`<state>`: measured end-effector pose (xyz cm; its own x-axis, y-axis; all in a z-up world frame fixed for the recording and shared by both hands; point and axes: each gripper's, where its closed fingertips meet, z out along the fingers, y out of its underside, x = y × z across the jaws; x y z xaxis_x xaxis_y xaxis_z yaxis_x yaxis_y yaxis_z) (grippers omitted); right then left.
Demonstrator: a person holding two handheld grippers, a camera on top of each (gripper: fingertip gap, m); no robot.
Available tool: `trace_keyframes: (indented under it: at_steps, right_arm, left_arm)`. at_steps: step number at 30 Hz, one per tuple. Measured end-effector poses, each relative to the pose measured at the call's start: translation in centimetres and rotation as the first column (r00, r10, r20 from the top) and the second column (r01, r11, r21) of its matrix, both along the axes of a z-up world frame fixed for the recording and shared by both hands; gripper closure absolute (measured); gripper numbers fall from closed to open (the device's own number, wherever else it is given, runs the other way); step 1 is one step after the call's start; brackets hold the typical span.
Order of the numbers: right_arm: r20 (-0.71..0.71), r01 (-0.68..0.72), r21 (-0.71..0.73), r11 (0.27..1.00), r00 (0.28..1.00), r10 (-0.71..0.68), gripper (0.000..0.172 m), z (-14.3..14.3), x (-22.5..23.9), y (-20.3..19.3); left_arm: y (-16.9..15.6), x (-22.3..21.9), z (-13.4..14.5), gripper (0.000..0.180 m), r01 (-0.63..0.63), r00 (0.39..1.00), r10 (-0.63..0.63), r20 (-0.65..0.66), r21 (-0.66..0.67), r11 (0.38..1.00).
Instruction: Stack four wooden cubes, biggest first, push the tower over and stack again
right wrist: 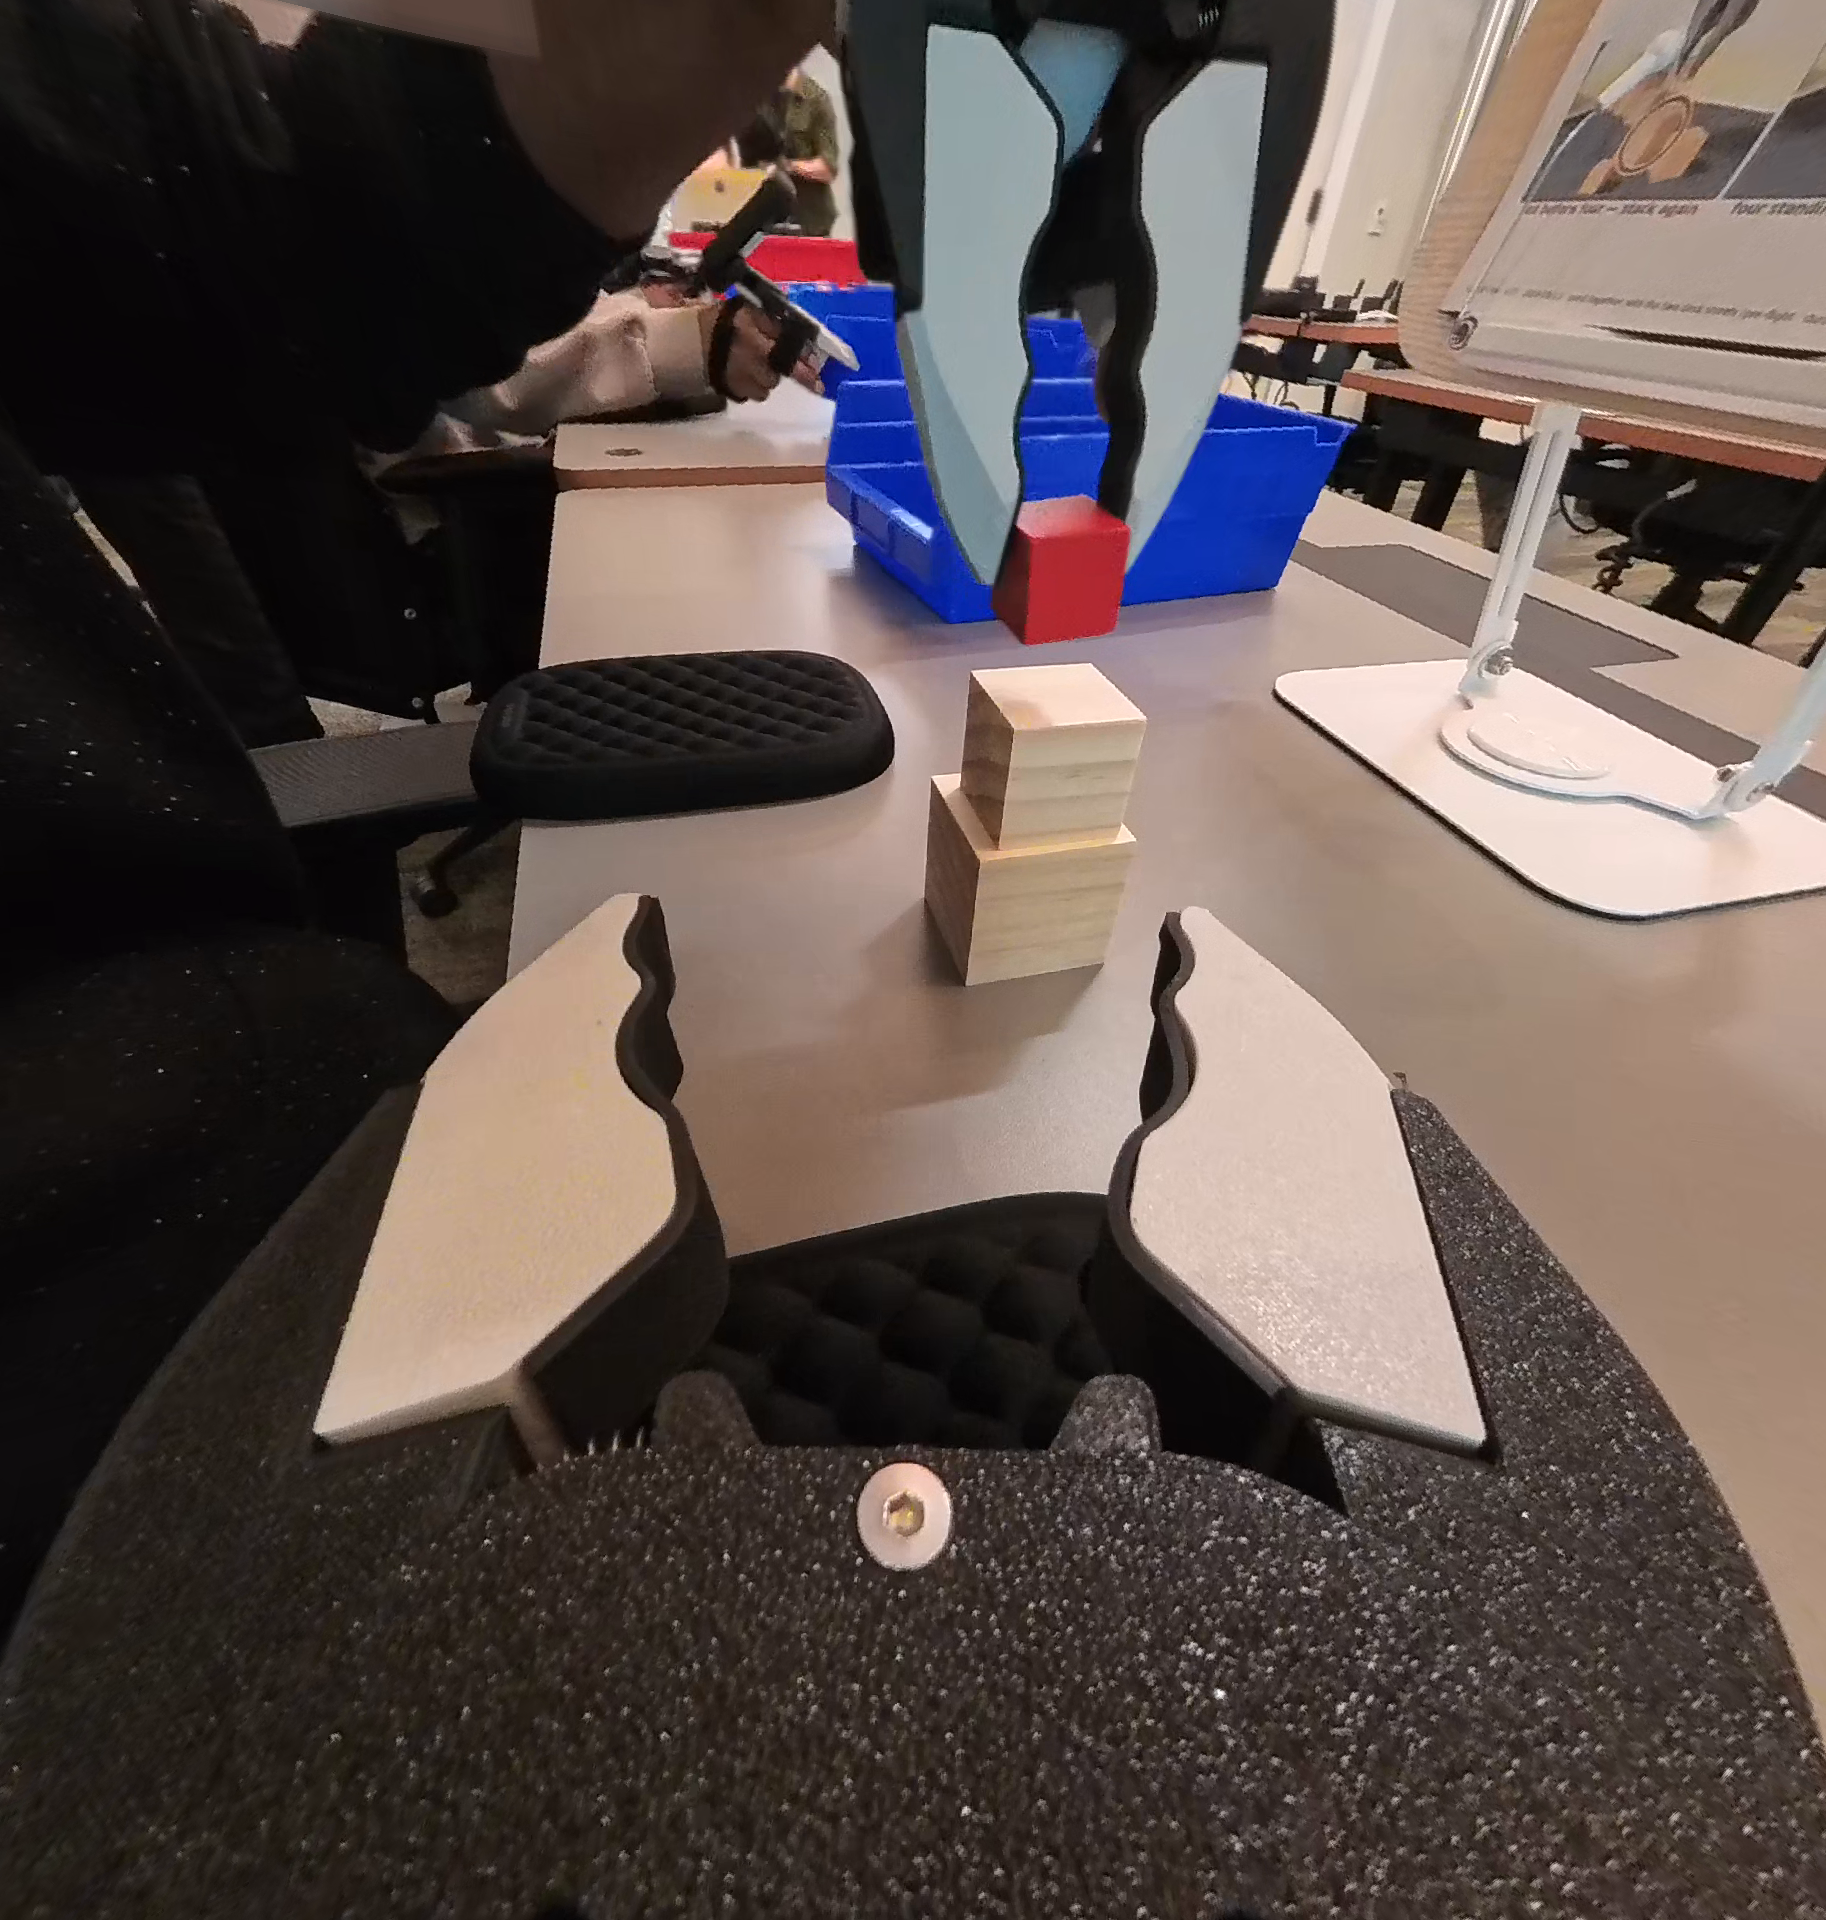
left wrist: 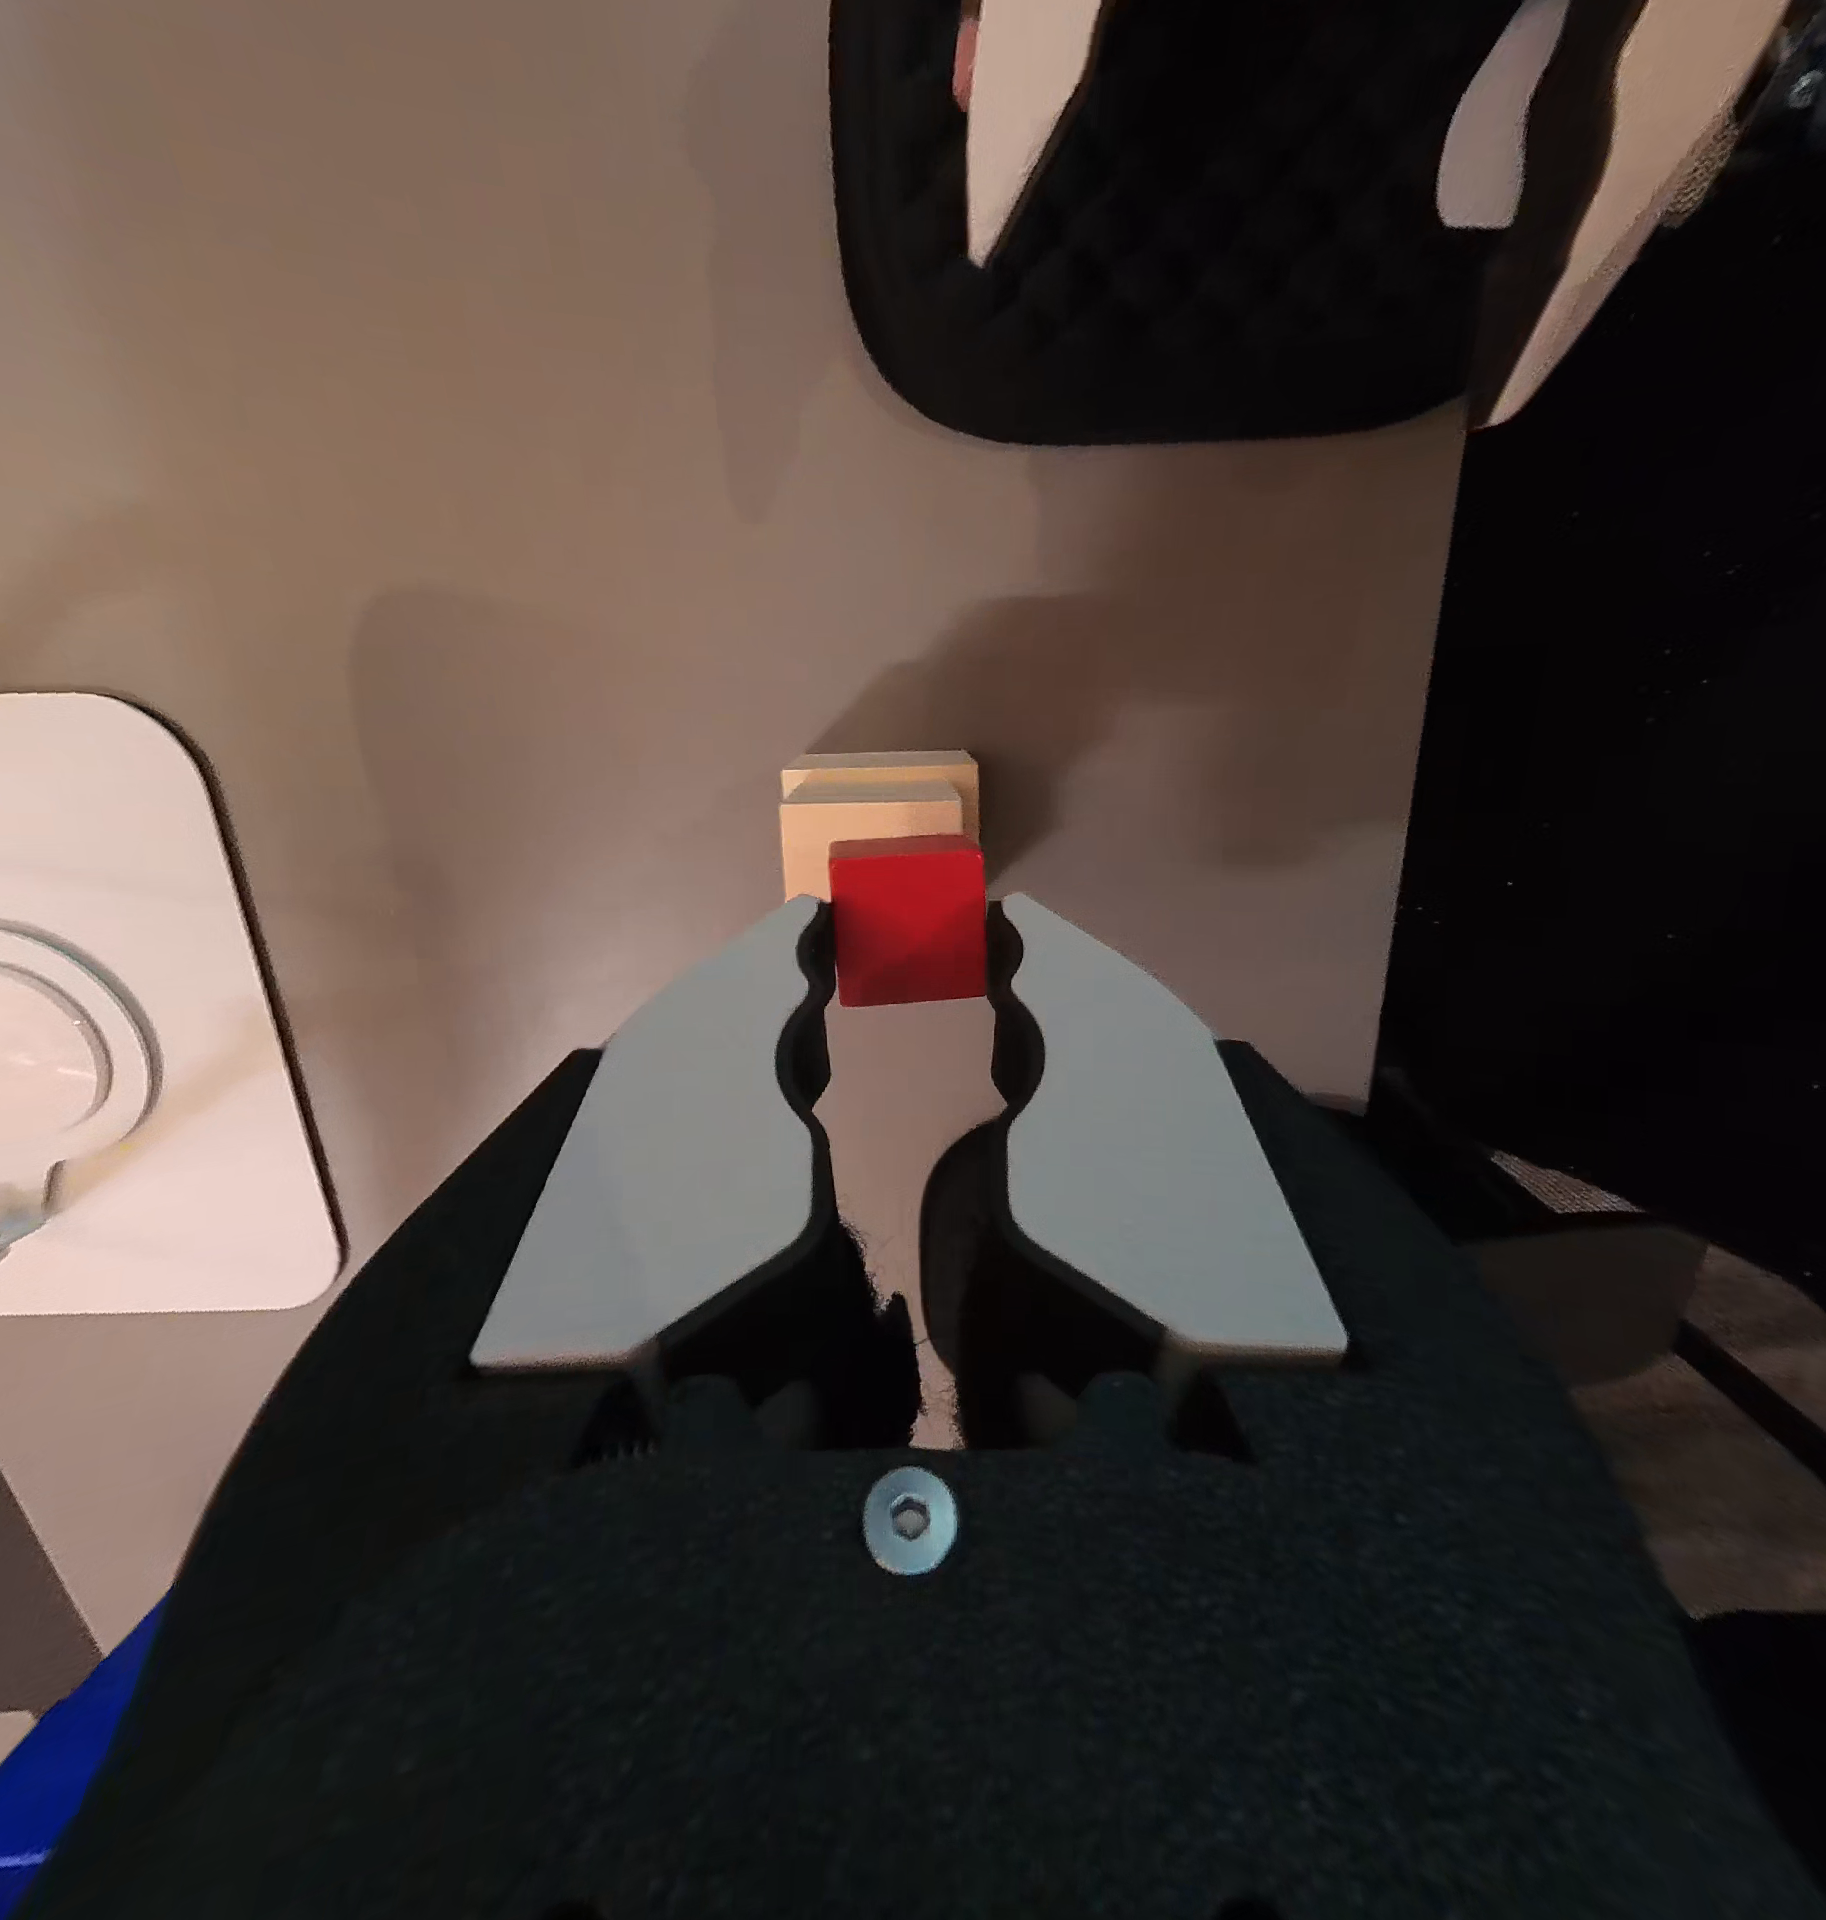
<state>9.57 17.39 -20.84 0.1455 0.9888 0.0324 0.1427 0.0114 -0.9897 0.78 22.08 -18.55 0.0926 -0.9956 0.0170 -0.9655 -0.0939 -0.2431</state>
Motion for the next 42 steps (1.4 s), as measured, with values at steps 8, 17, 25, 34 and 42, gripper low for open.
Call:
trace_keyframes:
  at_steps: [8, 17, 25, 34, 42]
  right_arm:
    - [-0.002, 0.000, -0.002, 1.000, 1.000, 0.000, 0.084, 0.0, 0.0, 0.0]
    - [-0.005, 0.002, -0.003, 1.000, 1.000, -0.002, 0.084, 0.1, 0.1, 0.0]
    - [-0.003, 0.002, -0.002, 1.000, 1.000, -0.002, 0.084, 0.1, 0.1, 0.0]
    - [-0.007, 0.003, -0.004, 1.000, 1.000, -0.003, 0.086, 0.1, 0.1, 0.1]
    - [-0.005, 0.003, -0.001, 1.000, 1.000, -0.003, 0.087, 0.1, 0.1, 0.0]
  left_arm:
    - [0.5, -0.2, -0.8, 0.153, 0.006, 1.000, -0.006, 0.003, -0.003, 1.000]
    - [0.6, -0.4, -1.5, 0.153, 0.017, 1.000, -0.017, -0.004, -0.016, 1.000]
    - [0.6, -0.3, -1.8, 0.153, 0.013, 1.000, -0.012, 0.013, -0.031, 0.999]
    - [0.5, -0.1, -1.6, 0.146, 0.020, 0.998, -0.018, 0.055, -0.046, 0.999]
    - [2.1, -2.5, 1.8, 0.108, -0.078, 0.987, 0.066, 0.145, 0.081, 0.994]
